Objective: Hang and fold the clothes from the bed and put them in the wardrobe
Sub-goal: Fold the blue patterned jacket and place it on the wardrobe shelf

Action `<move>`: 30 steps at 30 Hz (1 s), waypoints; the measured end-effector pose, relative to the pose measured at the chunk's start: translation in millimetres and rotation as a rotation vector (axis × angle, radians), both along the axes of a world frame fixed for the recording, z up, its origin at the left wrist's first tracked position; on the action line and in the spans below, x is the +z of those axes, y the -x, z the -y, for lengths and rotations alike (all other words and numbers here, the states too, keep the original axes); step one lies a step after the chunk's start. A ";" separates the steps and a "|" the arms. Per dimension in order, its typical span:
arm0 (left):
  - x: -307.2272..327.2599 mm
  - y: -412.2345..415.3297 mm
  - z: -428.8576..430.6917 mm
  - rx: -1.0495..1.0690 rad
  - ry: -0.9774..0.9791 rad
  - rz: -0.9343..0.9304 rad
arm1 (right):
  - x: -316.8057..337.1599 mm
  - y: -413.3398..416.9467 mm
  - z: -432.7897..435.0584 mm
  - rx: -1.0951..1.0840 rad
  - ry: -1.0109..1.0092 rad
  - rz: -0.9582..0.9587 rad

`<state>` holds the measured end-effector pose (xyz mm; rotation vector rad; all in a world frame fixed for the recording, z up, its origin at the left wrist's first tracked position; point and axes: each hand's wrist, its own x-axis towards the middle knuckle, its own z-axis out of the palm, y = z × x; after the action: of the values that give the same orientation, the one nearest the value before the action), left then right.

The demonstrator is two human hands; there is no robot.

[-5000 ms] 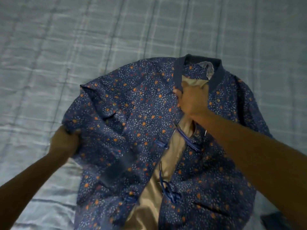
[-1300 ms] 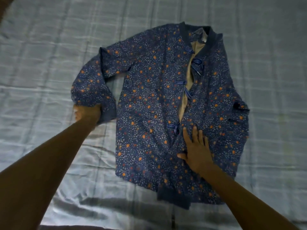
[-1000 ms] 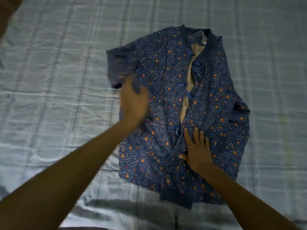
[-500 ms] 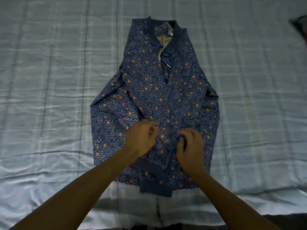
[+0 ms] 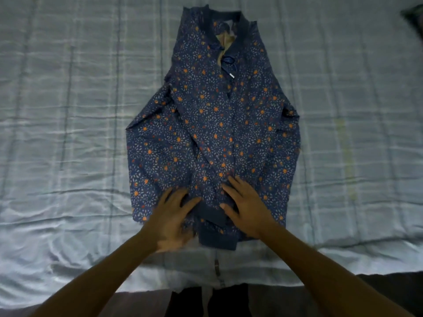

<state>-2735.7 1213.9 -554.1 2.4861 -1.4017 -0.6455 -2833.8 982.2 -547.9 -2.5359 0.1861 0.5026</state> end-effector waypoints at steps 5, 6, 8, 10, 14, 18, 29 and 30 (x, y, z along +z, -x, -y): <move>24.7 -49.6 29.7 0.258 0.251 0.033 | 3.8 -19.1 38.7 -0.798 0.144 0.361; 25.7 -58.6 40.0 0.229 0.238 0.090 | 1.2 -23.7 47.7 -0.947 0.152 0.298; 26.3 -71.9 70.1 0.137 0.191 0.190 | -2.8 -31.2 59.4 -1.171 0.049 0.173; 24.8 -81.2 104.1 0.121 0.102 0.201 | -9.1 -33.8 67.9 -1.280 -0.077 0.072; -1.9 -90.3 144.3 0.152 -0.305 0.105 | 7.2 -51.0 78.5 -1.428 -0.336 0.087; -6.5 -97.3 111.7 0.093 -0.325 0.126 | 56.5 -93.6 29.7 -1.315 -0.129 0.418; -3.0 -109.8 -120.3 0.331 -0.288 -0.038 | 75.9 -154.9 -109.3 -0.145 -0.180 -0.025; -7.9 -105.4 -128.4 0.409 -0.260 -0.061 | 64.6 -146.8 -101.4 -0.112 -0.104 0.015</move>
<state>-2630.3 1342.3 -562.1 2.8042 -0.7887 -0.8447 -2687.0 1083.6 -483.3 -2.4117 0.2868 0.4378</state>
